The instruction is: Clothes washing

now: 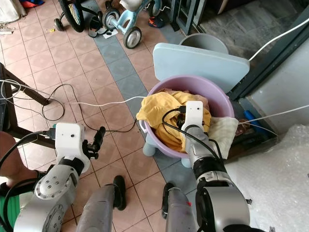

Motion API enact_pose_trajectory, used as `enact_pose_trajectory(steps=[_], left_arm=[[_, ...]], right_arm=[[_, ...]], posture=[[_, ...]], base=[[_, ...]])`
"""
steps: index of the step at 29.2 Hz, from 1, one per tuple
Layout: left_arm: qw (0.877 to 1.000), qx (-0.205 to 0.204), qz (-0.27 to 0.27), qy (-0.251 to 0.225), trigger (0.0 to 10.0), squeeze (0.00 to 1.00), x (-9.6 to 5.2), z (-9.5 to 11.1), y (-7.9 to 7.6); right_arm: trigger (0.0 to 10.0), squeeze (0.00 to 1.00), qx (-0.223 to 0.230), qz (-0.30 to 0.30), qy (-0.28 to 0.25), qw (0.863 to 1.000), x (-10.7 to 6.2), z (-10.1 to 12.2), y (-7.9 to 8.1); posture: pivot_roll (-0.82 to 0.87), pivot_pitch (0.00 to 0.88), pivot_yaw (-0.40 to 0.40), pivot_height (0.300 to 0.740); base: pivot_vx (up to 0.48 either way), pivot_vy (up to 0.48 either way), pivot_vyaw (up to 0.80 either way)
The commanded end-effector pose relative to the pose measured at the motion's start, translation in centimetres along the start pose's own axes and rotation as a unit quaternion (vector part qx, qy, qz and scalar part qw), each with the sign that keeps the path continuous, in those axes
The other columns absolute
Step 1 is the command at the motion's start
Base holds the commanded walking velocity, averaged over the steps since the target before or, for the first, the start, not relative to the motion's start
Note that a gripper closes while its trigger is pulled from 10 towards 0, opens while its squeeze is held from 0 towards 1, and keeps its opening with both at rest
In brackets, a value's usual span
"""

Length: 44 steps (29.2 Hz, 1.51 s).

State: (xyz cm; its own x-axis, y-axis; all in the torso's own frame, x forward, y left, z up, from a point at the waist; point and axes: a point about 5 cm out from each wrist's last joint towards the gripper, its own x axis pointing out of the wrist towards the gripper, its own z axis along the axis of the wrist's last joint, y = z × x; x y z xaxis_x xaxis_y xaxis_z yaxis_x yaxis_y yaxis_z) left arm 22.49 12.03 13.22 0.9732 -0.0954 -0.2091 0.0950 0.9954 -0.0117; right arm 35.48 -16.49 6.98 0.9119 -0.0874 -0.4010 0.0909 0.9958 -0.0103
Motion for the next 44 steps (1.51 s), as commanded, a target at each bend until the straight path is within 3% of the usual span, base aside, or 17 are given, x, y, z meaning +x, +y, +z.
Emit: enact_pose_trajectory(steps=[1, 8, 13, 14, 16, 20, 28, 30, 34, 35, 37, 39, 42, 44], left_arm=[[1.000, -0.004, 0.014, 0.011, 10.0, 0.00, 0.1, -0.6, 0.4], [1.000, -0.004, 0.018, 0.004, 10.0, 0.00, 0.8, -0.6, 0.5], [1.000, 0.008, -0.003, -0.004, 10.0, 0.00, 1.8, -0.5, 0.3], [0.996, 0.065, -0.025, -0.059, 10.0, 0.00, 2.1, 0.8, -0.1], [0.989, 0.101, -0.045, -0.099, 10.0, 0.00, 2.2, 1.8, -0.7], [0.988, 0.089, -0.070, -0.110, 10.0, 0.00, 3.3, 2.2, -2.4], [0.975, 0.118, -0.115, -0.152, 10.0, 0.00, 4.1, 2.6, -3.6], [0.978, 0.104, -0.099, -0.150, 10.0, 0.00, 4.6, 2.5, -3.0], [0.979, 0.101, -0.088, -0.155, 10.0, 0.00, 5.0, 2.7, -2.7], [0.976, 0.103, -0.088, -0.171, 10.0, 0.00, 5.4, 3.3, -2.8], [0.974, 0.102, -0.090, -0.183, 10.0, 0.00, 5.7, 3.9, -3.1], [0.971, 0.097, -0.091, -0.197, 10.0, 0.00, 6.2, 4.5, -3.7], [0.971, 0.094, -0.094, -0.198, 10.0, 0.00, 6.6, 4.4, -4.2], [0.971, 0.094, -0.095, -0.198, 10.0, 0.00, 6.6, 4.4, -4.3]], right_arm=[[0.0, 0.00, 0.022, -0.004, 0.034, 0.999, -0.2, -1.8, -0.4], [0.0, 0.00, 0.032, -0.001, 0.038, 0.999, -0.2, -2.0, -0.6], [0.0, 0.00, 0.064, 0.031, 0.014, 0.997, -0.1, -1.0, 0.4], [0.0, 0.00, 0.073, 0.046, -0.001, 0.996, -0.1, -0.4, 0.8], [0.0, 0.00, 0.075, 0.053, -0.009, 0.996, -0.1, -0.1, 0.9], [0.0, 0.00, 0.116, 0.075, -0.060, 0.989, -0.3, 1.7, 0.6], [0.0, 0.00, 0.177, 0.091, -0.164, 0.966, -1.9, 5.3, -0.5], [0.0, 0.00, 0.145, 0.065, -0.237, 0.959, -3.5, 7.3, -1.6], [0.0, 0.00, 0.099, 0.042, -0.275, 0.956, -4.6, 8.3, -2.2], [3.2, 0.00, 0.072, 0.030, -0.296, 0.952, -5.2, 9.1, -2.6], [3.5, 0.00, 0.054, 0.022, -0.313, 0.948, -5.6, 9.9, -3.0], [10.0, 0.00, 0.052, -0.010, -0.331, 0.942, -5.9, 11.6, -4.2], [10.0, 0.00, 0.036, -0.050, -0.352, 0.934, -6.2, 14.0, -5.7], [10.0, 0.00, 0.040, -0.056, -0.355, 0.932, -6.2, 14.4, -6.0]], posture=[[0.15, 0.303, -0.006, 0.740], [0.15, 0.264, -0.020, 0.740], [0.13, 0.231, -0.025, 0.740], [0.12, 0.218, -0.026, 0.740], [0.12, 0.207, -0.026, 0.740], [0.08, 0.150, -0.017, 0.740], [0.03, 0.068, 0.023, 0.740], [0.01, 0.048, 0.032, 0.740], [0.00, 0.032, 0.036, 0.740], [-0.01, 0.025, 0.030, 0.740], [-0.01, 0.023, 0.024, 0.740], [-0.03, 0.017, 0.020, 0.740], [-0.04, 0.011, 0.021, 0.740], [-0.04, 0.011, 0.021, 0.740]], base=[[0.000, 0.000, 0.00], [0.000, 0.000, 0.00], [0.000, 0.000, 0.00], [0.000, 0.000, 0.00], [0.000, 0.000, 0.00], [0.000, 0.000, 0.00], [0.000, 0.000, 0.00], [0.000, 0.000, 0.00], [0.000, 0.000, 0.00], [0.000, 0.000, 0.00], [0.000, 0.000, 0.00], [0.000, 0.000, 0.00], [0.000, 0.000, -0.60], [0.000, 0.000, -0.80]])
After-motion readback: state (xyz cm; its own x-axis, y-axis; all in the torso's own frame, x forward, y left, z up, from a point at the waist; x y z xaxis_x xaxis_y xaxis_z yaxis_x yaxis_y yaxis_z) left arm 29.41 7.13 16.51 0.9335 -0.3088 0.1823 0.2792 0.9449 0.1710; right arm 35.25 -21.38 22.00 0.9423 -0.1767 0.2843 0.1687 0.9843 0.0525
